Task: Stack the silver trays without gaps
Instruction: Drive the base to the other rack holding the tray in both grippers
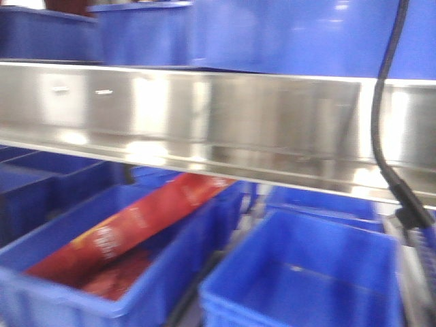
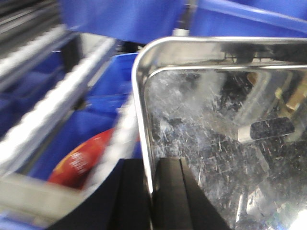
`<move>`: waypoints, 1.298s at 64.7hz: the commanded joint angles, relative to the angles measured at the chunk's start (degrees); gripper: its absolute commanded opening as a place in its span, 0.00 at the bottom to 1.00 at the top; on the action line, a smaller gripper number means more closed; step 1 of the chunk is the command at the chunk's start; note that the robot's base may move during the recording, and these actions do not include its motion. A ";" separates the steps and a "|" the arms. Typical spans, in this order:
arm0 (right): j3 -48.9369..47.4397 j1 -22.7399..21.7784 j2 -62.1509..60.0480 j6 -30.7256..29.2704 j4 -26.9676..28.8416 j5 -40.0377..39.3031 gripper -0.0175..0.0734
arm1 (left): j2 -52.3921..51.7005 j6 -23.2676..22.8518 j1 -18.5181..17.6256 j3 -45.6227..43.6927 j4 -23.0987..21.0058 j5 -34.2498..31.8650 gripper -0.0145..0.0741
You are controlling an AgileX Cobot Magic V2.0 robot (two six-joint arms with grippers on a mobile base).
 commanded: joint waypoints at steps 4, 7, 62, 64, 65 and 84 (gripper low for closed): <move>-0.28 0.33 -0.25 -1.04 -0.63 -3.06 0.13 | -0.51 0.42 -0.81 -0.35 0.06 -5.33 0.15; -0.28 0.33 -0.25 -1.04 -0.63 -3.06 0.13 | -0.51 0.42 -0.81 -0.35 0.06 -5.33 0.15; -0.28 0.33 -0.25 -1.04 -0.63 -3.06 0.13 | -0.51 0.42 -0.81 -0.35 0.06 -5.33 0.15; -0.28 0.33 -0.25 -1.04 -0.63 -3.06 0.13 | -0.51 0.42 -0.81 -0.35 0.06 -5.33 0.15; -0.28 0.33 -0.25 -1.04 -0.63 -3.06 0.13 | -0.51 0.42 -0.81 -0.35 0.06 -5.33 0.15; -0.28 0.33 -0.25 -1.04 -0.63 -3.06 0.13 | -0.51 0.42 -0.81 -0.35 0.06 -5.33 0.15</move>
